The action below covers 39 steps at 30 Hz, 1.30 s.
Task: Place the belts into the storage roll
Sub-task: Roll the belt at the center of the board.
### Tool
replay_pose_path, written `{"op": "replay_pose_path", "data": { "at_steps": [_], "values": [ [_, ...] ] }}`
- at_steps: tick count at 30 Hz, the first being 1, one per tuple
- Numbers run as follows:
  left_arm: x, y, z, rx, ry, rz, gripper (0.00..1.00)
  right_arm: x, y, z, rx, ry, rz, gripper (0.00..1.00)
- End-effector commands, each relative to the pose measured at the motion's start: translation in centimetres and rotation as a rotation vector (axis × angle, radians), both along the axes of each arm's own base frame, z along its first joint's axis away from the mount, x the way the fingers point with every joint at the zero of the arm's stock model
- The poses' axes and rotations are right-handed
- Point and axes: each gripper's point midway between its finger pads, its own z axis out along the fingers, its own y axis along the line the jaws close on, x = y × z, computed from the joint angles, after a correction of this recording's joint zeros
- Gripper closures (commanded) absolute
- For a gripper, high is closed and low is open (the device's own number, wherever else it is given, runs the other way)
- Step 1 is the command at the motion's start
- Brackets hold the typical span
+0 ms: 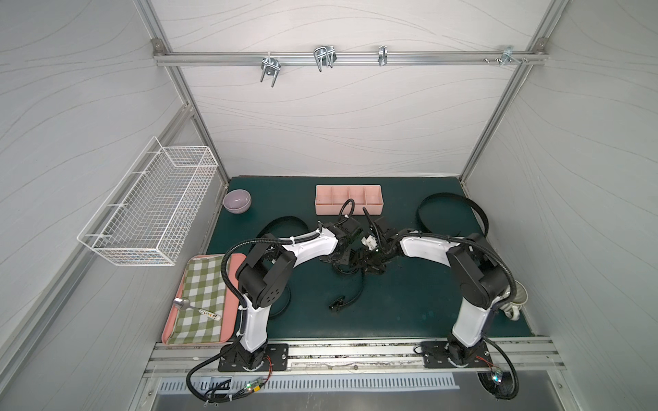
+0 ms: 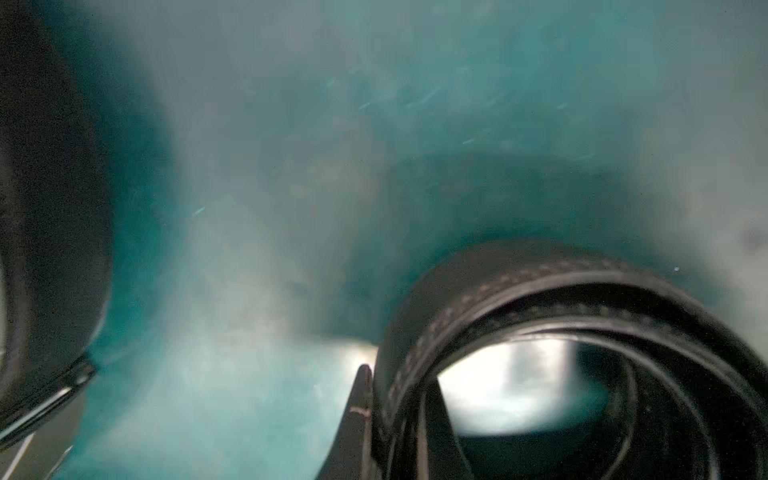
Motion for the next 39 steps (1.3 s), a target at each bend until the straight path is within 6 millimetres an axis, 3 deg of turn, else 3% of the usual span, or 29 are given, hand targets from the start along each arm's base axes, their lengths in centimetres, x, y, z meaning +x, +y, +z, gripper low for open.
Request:
{"op": "replay_pose_path", "data": {
  "at_steps": [1, 5, 10, 17, 26, 34, 39],
  "values": [
    [-2.2, -2.2, -4.0, -0.043, 0.101, -0.012, 0.99, -0.4, 0.9, 0.9, 0.048, 0.04, -0.076, 0.3],
    [-2.7, -2.2, -4.1, -0.04, 0.104, -0.015, 0.99, 0.3, -1.4, 0.4, -0.054, 0.007, -0.06, 0.23],
    [-3.1, -2.7, -4.1, -0.063, 0.112, -0.006, 0.99, 1.1, -3.5, 0.3, -0.056, 0.025, -0.081, 0.25],
    [-3.3, -4.5, -4.0, -0.04, 0.1, 0.0, 1.0, 1.1, -2.2, 0.6, -0.025, 0.056, -0.099, 0.36],
    [-3.6, -5.0, -4.6, -0.064, 0.116, 0.023, 1.0, 0.0, -0.9, -0.2, 0.025, 0.123, -0.154, 0.46],
    [-4.6, -5.1, -5.5, -0.074, 0.159, 0.024, 1.0, -0.5, -0.9, -0.6, 0.008, 0.14, -0.172, 0.7],
    [-6.4, -4.8, -6.2, -0.105, 0.201, 0.032, 1.0, -0.7, -1.5, -1.0, -0.041, 0.141, -0.141, 0.77]
  ]
}}
